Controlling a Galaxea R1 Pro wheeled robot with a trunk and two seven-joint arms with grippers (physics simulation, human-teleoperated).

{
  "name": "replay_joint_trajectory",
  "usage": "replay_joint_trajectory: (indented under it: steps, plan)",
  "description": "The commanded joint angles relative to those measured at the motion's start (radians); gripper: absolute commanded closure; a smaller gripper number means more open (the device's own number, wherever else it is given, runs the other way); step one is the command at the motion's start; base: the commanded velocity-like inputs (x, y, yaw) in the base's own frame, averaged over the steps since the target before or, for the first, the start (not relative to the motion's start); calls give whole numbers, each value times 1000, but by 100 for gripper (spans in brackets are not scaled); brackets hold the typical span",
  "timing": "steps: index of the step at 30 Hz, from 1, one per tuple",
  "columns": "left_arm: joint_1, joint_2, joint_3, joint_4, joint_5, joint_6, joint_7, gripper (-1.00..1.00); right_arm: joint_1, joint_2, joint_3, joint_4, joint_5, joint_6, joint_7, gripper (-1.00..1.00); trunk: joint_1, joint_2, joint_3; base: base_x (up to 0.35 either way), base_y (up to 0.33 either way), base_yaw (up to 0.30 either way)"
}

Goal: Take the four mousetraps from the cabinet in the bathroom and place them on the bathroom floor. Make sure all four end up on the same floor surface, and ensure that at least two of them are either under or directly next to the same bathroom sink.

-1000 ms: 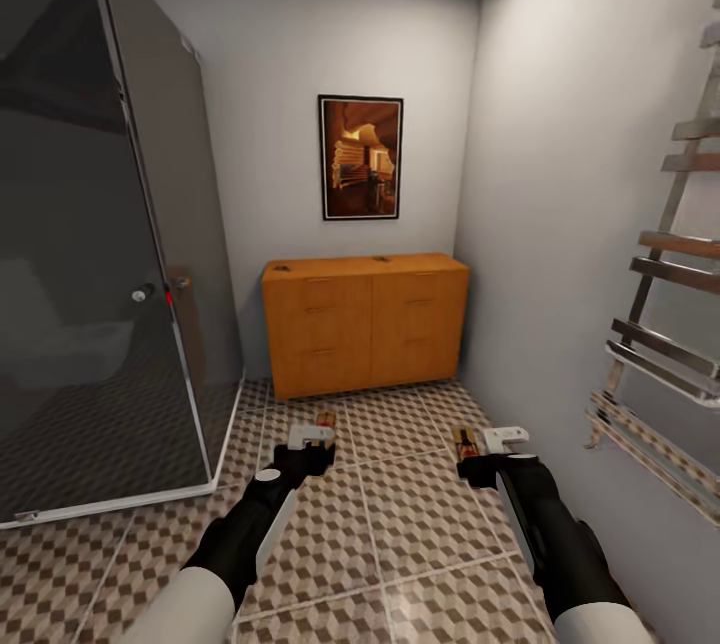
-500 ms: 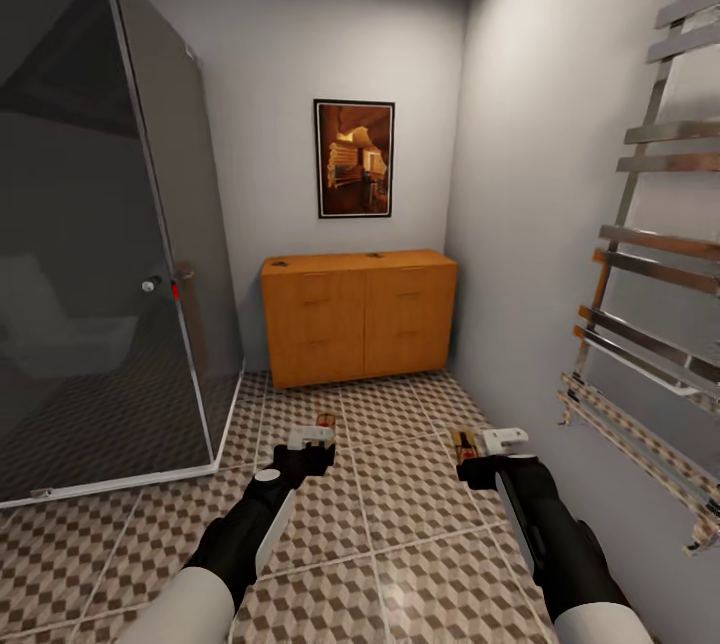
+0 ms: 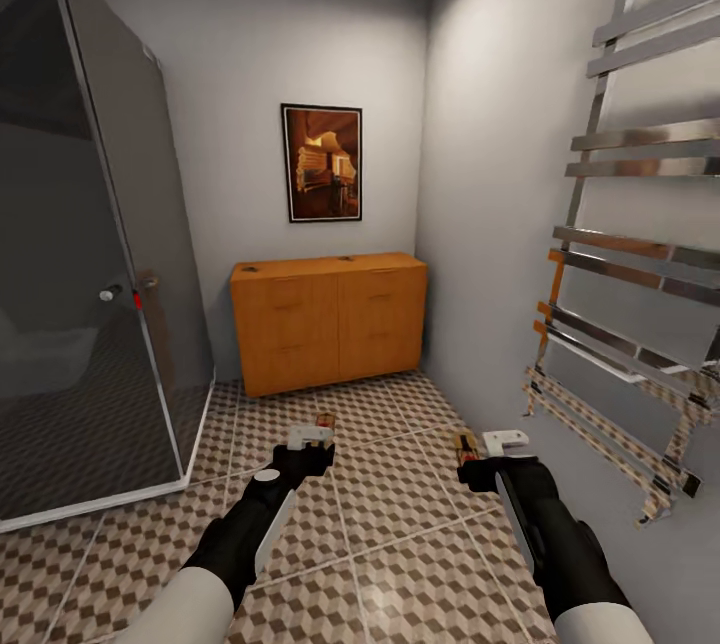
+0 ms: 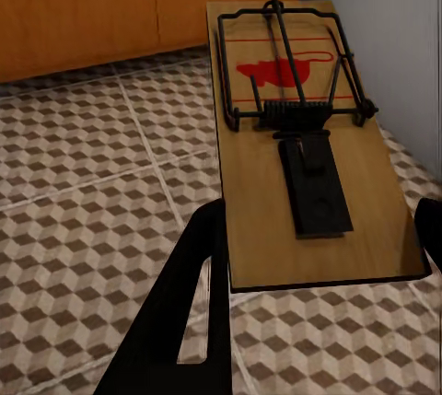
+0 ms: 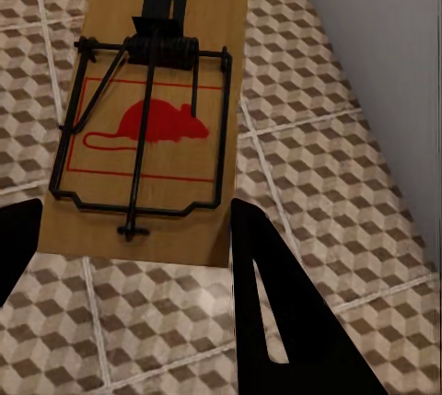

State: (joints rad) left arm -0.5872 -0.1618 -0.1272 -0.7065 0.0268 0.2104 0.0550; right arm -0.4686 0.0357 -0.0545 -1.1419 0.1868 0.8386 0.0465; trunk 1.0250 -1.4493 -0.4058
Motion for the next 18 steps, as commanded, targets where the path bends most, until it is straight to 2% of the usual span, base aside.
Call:
replay_joint_trajectory:
  steps: [1,8,14,18]
  plan:
    - [0,1,-4,-2,1,6,8,100,-1,1,-2,-1,3,4,6,100,0,-1,0,0,0,-212]
    - [0,1,-4,-1,3,4,7,100,-1,1,-2,18,0,4,5,100,0,-1,6,0,0,-212]
    - [0,3,-6,17,4,1,4,100,-1,2,-4,102,6,-9,-3,100,0,-1,11,0,0,-212]
    - [0,7,-5,112,3,-11,2,100,-1,2,-5,148,3,-35,-7,100,0,-1,15,0,0,-212]
